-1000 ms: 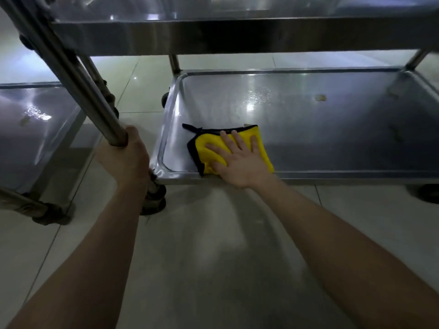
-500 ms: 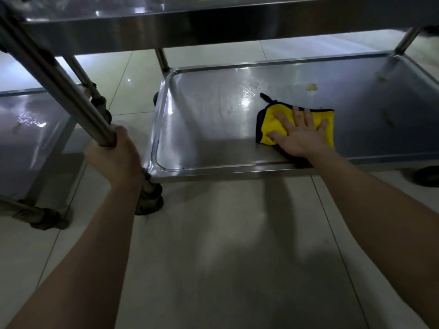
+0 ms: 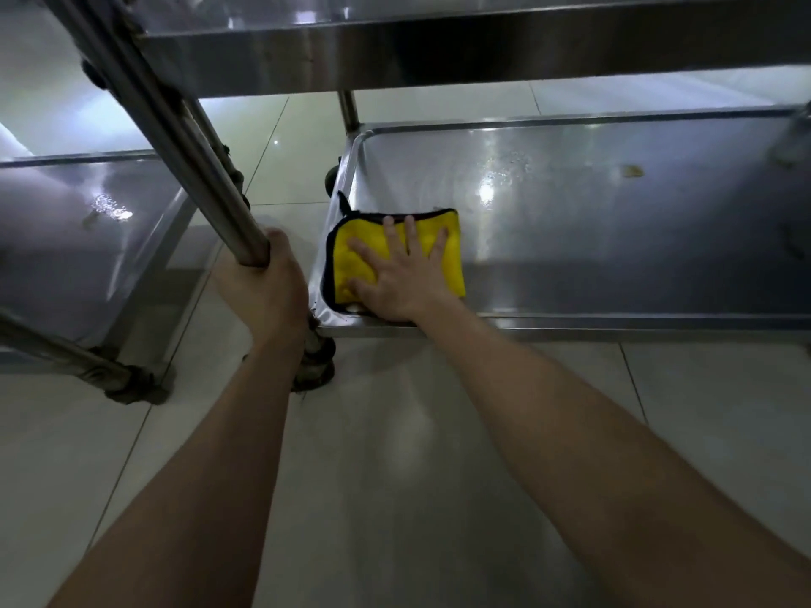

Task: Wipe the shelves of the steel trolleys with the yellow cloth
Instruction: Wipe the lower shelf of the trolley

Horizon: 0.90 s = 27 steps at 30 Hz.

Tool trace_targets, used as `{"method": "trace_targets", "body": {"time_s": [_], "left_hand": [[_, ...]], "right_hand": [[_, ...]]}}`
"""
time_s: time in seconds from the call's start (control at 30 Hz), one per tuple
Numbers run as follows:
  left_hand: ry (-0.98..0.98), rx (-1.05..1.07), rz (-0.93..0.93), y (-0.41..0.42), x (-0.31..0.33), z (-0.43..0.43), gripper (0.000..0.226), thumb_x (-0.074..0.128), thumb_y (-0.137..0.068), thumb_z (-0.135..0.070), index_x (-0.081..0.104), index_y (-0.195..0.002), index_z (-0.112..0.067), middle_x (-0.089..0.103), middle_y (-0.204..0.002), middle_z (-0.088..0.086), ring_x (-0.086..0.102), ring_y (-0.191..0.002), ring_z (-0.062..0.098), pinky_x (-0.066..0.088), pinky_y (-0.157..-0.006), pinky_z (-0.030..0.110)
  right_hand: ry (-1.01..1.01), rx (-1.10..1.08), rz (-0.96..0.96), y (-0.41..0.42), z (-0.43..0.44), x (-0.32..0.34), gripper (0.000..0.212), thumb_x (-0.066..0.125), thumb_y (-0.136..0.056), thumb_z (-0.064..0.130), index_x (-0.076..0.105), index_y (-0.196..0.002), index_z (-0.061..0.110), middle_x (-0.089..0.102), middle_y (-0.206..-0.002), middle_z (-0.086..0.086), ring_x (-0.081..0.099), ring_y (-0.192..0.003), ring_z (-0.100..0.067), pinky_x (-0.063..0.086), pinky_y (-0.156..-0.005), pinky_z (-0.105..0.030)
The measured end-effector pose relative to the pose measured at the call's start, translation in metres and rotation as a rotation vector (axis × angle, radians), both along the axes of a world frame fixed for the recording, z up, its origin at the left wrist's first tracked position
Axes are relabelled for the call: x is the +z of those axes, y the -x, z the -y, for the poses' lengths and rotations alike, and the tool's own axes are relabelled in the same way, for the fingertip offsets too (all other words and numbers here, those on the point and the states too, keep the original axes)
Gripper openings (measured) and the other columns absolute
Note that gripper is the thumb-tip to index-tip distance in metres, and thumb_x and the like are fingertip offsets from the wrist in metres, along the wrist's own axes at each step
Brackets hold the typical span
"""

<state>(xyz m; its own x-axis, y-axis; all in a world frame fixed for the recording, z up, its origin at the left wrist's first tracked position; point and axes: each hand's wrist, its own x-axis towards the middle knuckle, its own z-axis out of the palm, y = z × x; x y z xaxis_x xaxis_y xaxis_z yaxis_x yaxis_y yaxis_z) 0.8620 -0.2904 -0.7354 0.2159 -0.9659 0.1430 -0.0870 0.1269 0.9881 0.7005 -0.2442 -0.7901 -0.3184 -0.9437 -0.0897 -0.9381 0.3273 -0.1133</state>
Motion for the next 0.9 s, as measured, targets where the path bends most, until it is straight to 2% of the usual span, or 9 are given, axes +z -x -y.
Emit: {"method": "trace_targets", "body": {"time_s": [0.2,0.37,0.47,0.5,0.6,0.67,0.73,0.83,0.9], "left_hand": [[-0.025,-0.007,-0.004,-0.001,0.002,-0.002,0.028,0.067,-0.081,-0.036,0.055,-0.071,-0.013,0.053,-0.067,0.016,0.054,-0.060,0.026,0.048,-0.055,0.050],[-0.017,0.054,0.055,0.005,0.004,-0.008,0.042,0.070,-0.082,-0.043,0.063,-0.080,-0.002,0.066,-0.076,0.021,0.066,-0.066,0.030,0.056,-0.061,0.050],[0.172,0.274,0.145,0.007,-0.001,-0.040,0.053,0.081,-0.082,-0.045,0.057,-0.109,-0.007,0.062,-0.108,0.011,0.064,-0.095,0.026,0.055,-0.082,0.031],[0.311,0.317,0.227,0.010,-0.005,-0.056,0.055,0.084,-0.082,-0.043,0.055,-0.112,-0.007,0.058,-0.112,0.012,0.060,-0.099,0.026,0.052,-0.087,0.032],[0.677,-0.095,0.604,0.022,-0.020,-0.083,0.050,0.083,-0.086,-0.046,0.060,-0.113,-0.011,0.057,-0.116,0.007,0.056,-0.110,0.031,0.044,-0.098,0.041],[0.533,-0.470,0.870,0.034,-0.023,-0.073,0.082,0.078,-0.075,-0.076,0.061,-0.130,-0.018,0.058,-0.134,0.007,0.054,-0.127,0.033,0.042,-0.109,0.046],[0.174,-0.650,1.065,0.043,-0.018,-0.050,0.134,0.072,-0.049,-0.101,0.039,-0.157,-0.028,0.040,-0.163,0.012,0.036,-0.152,0.038,0.035,-0.123,0.060],[-0.218,-0.766,1.242,0.050,-0.012,-0.019,0.176,0.079,-0.026,-0.102,-0.001,-0.168,-0.036,-0.002,-0.180,0.008,-0.005,-0.165,0.045,0.017,-0.126,0.074],[-0.315,-0.832,1.321,0.055,-0.010,-0.007,0.189,0.081,-0.020,-0.101,-0.010,-0.170,-0.031,-0.011,-0.181,0.010,-0.013,-0.164,0.047,0.014,-0.128,0.073]], "right_hand": [[0.037,-0.011,0.096,0.041,-0.088,-0.005,0.063,0.025,-0.102,0.069,0.012,-0.163,0.061,-0.005,-0.180,0.007,-0.010,-0.166,-0.025,-0.011,-0.125,-0.070],[-0.031,-0.240,0.069,0.151,-0.188,-0.006,0.079,0.007,-0.086,0.085,0.002,-0.162,0.065,-0.011,-0.179,0.012,-0.012,-0.165,-0.021,-0.007,-0.128,-0.066],[-0.059,-0.265,0.064,0.175,-0.204,-0.008,0.080,0.006,-0.084,0.088,-0.002,-0.160,0.066,-0.014,-0.178,0.013,-0.015,-0.165,-0.021,-0.008,-0.128,-0.066],[-0.052,-0.268,0.055,0.174,-0.204,-0.010,0.079,0.007,-0.085,0.088,-0.003,-0.160,0.066,-0.014,-0.178,0.012,-0.015,-0.165,-0.021,-0.008,-0.127,-0.067],[-0.018,-0.258,0.040,0.167,-0.200,-0.011,0.079,0.007,-0.086,0.087,-0.002,-0.162,0.063,-0.012,-0.179,0.010,-0.013,-0.165,-0.023,-0.008,-0.127,-0.068],[-0.015,-0.263,0.044,0.167,-0.201,-0.009,0.080,0.007,-0.086,0.086,-0.001,-0.163,0.062,-0.012,-0.179,0.009,-0.013,-0.165,-0.023,-0.007,-0.127,-0.068],[-0.010,-0.263,0.049,0.164,-0.200,-0.007,0.081,0.008,-0.086,0.085,0.001,-0.163,0.061,-0.012,-0.179,0.009,-0.013,-0.165,-0.024,-0.008,-0.127,-0.068],[-0.003,-0.252,0.069,0.164,-0.200,-0.007,0.083,0.008,-0.084,0.085,0.002,-0.163,0.061,-0.012,-0.179,0.010,-0.013,-0.165,-0.022,-0.009,-0.127,-0.066],[-0.007,-0.246,0.085,0.172,-0.202,-0.008,0.083,0.008,-0.083,0.084,0.002,-0.163,0.062,-0.013,-0.179,0.011,-0.014,-0.165,-0.021,-0.009,-0.128,-0.066]]}}
